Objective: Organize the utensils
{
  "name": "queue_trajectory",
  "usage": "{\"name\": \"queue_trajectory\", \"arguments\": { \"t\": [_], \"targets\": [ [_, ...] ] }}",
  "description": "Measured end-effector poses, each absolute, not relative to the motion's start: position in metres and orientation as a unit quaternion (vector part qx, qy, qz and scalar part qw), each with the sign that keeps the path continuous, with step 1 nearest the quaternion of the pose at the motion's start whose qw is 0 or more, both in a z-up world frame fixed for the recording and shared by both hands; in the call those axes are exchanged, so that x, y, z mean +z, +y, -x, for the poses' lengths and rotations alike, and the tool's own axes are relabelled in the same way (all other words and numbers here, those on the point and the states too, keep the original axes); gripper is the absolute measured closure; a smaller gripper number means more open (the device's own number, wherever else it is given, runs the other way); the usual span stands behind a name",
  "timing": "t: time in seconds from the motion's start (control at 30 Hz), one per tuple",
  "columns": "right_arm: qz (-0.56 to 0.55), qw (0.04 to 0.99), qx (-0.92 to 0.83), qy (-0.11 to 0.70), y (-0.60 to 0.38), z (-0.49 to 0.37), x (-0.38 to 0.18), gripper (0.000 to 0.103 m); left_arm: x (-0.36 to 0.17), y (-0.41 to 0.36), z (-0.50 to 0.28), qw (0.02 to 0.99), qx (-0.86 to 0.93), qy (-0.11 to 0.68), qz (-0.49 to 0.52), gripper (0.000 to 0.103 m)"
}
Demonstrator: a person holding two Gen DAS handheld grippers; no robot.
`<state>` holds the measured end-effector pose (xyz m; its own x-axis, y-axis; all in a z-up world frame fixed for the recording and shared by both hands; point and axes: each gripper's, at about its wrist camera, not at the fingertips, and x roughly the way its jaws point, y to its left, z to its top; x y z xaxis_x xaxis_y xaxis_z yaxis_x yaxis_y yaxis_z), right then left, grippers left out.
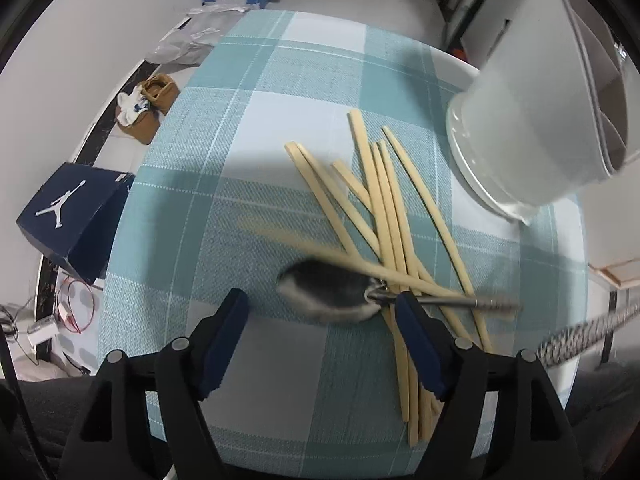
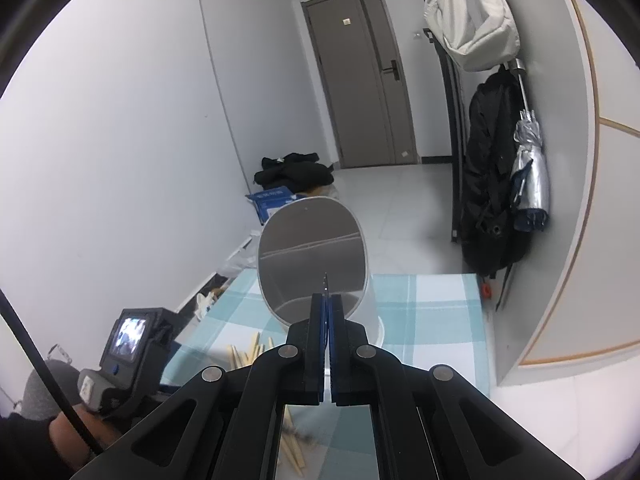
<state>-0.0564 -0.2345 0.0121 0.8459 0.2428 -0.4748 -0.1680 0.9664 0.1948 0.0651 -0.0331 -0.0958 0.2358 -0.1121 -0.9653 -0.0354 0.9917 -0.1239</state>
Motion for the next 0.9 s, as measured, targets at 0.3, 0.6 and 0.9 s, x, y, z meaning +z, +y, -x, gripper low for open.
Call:
{"name": "queue_trajectory", "arguments": {
  "t": [0.3, 0.6, 0.9],
  "targets": [
    [-0.079, 0.957, 0.109, 0.257, -0.239, 0.057, 0.014, 0.102, -0.093, -0.042, -0.058, 0.795, -0.037, 0.604, 0.045, 0.058],
    [-0.083, 0.957, 0.113, 0.254, -0.24, 0.059, 0.016, 0.102, -0.092, -0.037, -0.059, 0.797, -0.049, 0.6, 0.053, 0.092],
    [-0.08, 0.958, 0.102, 0.257, -0.242, 0.056, 0.015, 0.102, -0.08, -0.027, -0.058, 0.807, -0.065, 0.582, 0.074, 0.099]
  ]
}}
